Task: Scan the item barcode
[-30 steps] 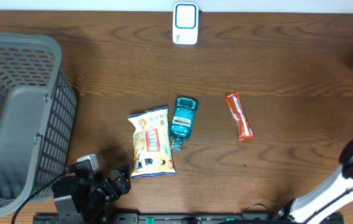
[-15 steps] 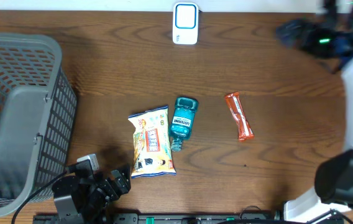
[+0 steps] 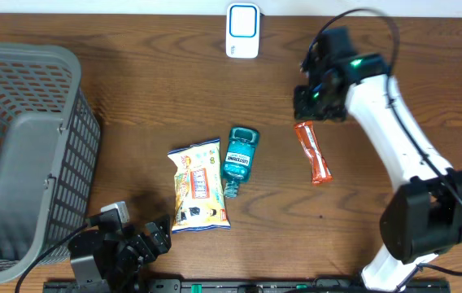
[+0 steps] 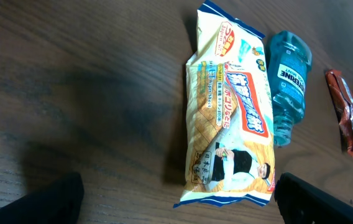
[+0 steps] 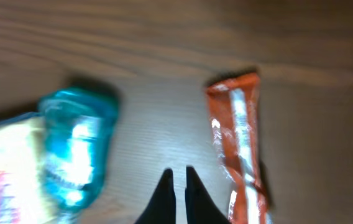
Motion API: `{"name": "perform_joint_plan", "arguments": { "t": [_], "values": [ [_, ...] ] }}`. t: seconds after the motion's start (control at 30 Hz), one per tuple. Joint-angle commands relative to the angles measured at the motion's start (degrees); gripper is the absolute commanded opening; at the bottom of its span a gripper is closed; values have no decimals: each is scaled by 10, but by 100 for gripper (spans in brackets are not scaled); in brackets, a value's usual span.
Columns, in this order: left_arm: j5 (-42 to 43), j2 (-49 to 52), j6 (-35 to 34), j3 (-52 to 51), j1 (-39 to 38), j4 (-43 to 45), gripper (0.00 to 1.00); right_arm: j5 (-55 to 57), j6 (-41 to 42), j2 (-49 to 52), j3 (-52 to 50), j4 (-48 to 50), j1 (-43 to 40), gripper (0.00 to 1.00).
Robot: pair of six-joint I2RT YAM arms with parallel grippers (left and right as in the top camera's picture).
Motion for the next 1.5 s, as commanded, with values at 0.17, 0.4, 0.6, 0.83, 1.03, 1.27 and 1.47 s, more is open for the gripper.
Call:
{"name": "perform_joint_plan", "arguments": {
  "t": [0.17, 0.4, 0.6, 0.83, 1.03, 1.27, 1.47],
  "values": [
    [6, -1, 10, -3, 2, -22, 98, 183, 84, 23, -136, 170, -17, 7],
    [6, -1, 10, -3, 2, -22, 98, 158, 20, 84, -146, 226, -28, 4],
    [6, -1, 10, -3, 2, -22, 98, -27, -114, 103, -146, 248, -21, 2],
    [6, -1, 10, -3, 2, -22, 98, -209, -273, 100, -144, 209, -17, 2],
    [6, -1, 10, -3, 2, -22, 98, -209, -263, 77, -82, 126, -20, 1],
    [6, -1, 10, -3, 2, -22, 99, -120, -172, 4, -26, 34, -17, 1],
    [6, -1, 10, -3, 2, -22, 98, -22, -88, -3, -47, -25, -14, 1]
  ]
}}
